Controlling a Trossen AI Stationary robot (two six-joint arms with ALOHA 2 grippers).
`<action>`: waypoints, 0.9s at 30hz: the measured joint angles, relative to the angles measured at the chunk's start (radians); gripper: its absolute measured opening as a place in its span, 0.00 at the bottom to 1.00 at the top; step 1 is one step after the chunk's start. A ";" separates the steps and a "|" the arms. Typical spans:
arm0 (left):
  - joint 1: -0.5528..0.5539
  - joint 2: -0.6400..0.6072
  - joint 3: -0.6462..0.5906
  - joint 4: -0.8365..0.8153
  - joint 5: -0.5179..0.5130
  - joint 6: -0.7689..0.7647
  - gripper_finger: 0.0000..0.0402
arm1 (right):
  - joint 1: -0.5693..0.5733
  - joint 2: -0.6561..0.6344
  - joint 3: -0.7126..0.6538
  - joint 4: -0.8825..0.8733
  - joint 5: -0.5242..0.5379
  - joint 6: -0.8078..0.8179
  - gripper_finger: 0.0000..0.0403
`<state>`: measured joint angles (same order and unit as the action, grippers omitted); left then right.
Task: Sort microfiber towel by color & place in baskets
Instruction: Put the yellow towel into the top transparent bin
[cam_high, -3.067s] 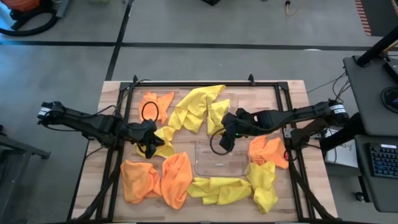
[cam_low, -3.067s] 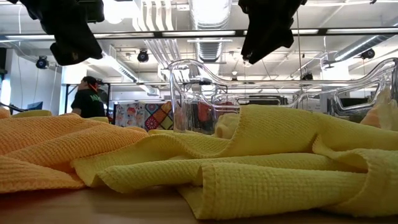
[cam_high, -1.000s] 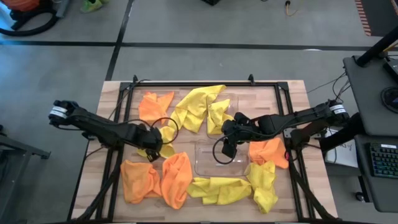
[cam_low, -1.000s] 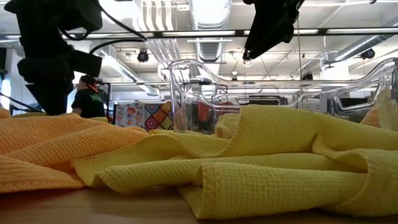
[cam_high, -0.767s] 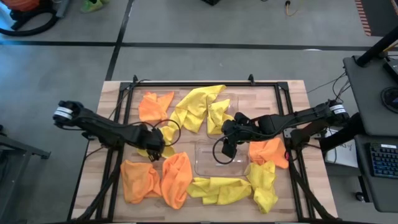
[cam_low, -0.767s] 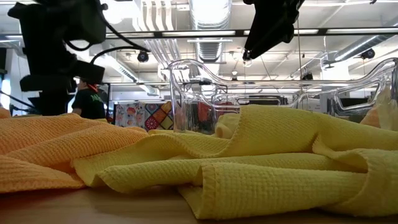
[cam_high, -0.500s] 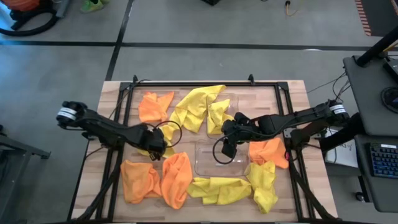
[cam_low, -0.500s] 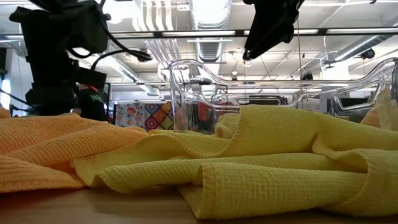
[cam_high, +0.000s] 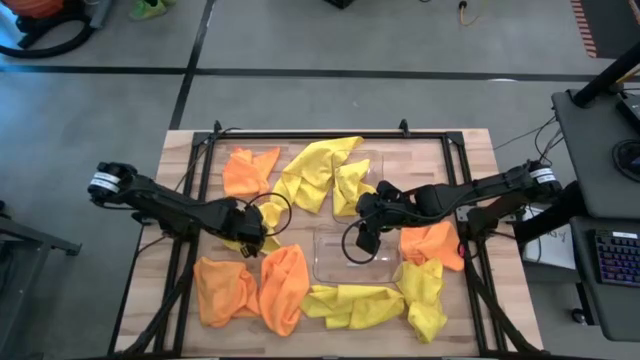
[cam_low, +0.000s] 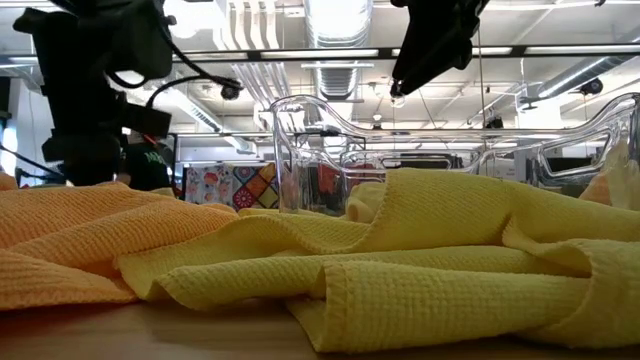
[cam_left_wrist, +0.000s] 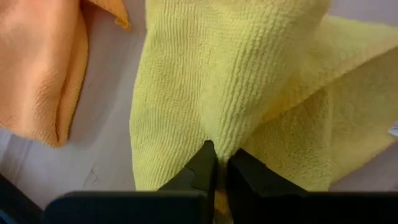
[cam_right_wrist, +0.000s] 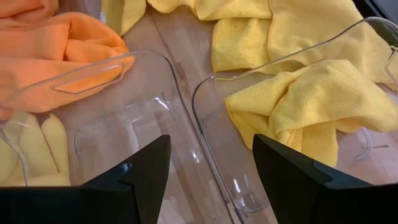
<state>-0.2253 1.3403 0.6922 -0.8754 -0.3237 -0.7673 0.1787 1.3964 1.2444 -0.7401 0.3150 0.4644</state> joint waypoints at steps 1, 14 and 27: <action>0.000 -0.016 0.002 -0.002 0.000 0.000 0.01 | 0.000 0.000 -0.004 0.000 0.000 0.000 0.56; 0.000 -0.230 0.139 -0.007 -0.119 0.131 0.00 | 0.000 0.000 -0.086 0.110 0.000 -0.013 0.56; 0.000 -0.273 0.297 0.188 -0.175 0.475 0.00 | 0.000 0.000 -0.179 0.442 0.082 -0.213 0.56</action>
<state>-0.2253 1.0672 0.9888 -0.6874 -0.4982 -0.2924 0.1785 1.3964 1.0659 -0.2982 0.3965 0.2513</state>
